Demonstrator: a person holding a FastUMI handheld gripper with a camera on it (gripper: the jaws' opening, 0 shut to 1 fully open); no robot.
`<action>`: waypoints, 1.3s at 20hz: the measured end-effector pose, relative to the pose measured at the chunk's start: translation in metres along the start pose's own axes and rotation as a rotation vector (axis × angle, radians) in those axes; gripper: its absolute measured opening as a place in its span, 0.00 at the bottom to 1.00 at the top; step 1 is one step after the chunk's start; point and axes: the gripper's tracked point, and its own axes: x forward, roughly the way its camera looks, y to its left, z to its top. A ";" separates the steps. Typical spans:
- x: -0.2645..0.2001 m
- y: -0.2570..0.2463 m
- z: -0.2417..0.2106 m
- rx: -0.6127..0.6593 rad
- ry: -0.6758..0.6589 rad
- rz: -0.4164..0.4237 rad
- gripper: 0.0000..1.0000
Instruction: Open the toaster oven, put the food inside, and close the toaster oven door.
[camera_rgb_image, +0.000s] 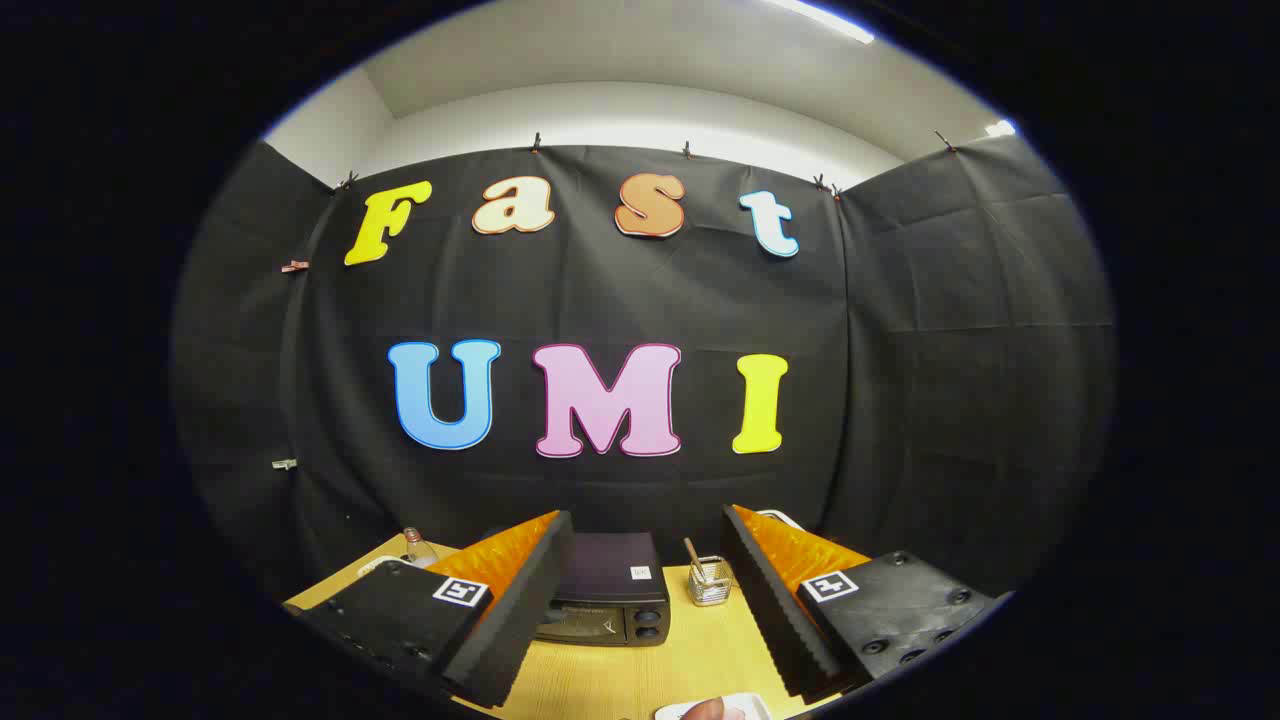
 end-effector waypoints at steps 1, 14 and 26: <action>-0.001 -0.001 0.000 -0.001 0.000 -0.007 0.98; -0.007 0.008 0.002 0.006 0.000 -0.015 0.97; 0.006 0.039 -0.030 0.005 0.050 0.033 0.97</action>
